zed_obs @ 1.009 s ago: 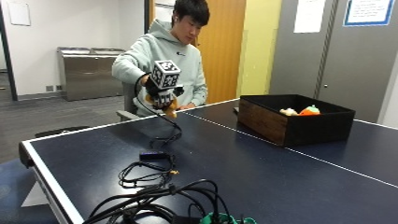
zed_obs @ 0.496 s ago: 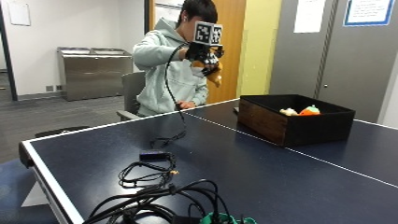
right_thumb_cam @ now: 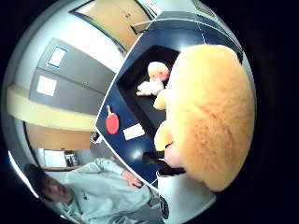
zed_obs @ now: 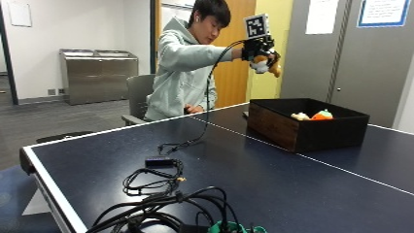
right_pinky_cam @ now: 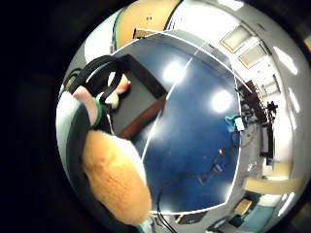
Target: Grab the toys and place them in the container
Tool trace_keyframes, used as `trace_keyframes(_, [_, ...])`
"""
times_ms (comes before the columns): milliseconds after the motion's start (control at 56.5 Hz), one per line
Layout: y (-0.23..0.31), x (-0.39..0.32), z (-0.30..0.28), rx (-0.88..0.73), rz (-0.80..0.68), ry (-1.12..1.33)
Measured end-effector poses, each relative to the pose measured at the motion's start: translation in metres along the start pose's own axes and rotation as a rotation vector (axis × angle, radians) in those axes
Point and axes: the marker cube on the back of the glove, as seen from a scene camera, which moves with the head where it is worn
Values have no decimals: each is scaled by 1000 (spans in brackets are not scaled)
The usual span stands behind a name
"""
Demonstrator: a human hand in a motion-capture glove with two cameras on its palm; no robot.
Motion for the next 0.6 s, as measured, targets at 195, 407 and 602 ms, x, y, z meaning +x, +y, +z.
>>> trace_keyframes(195, [-42,8,22,-21,-14,-59])
trace_keyframes(407, [-48,-17,59,-265,-19,47])
trace_keyframes(602, [-13,-32,56,-143,-69,-121])
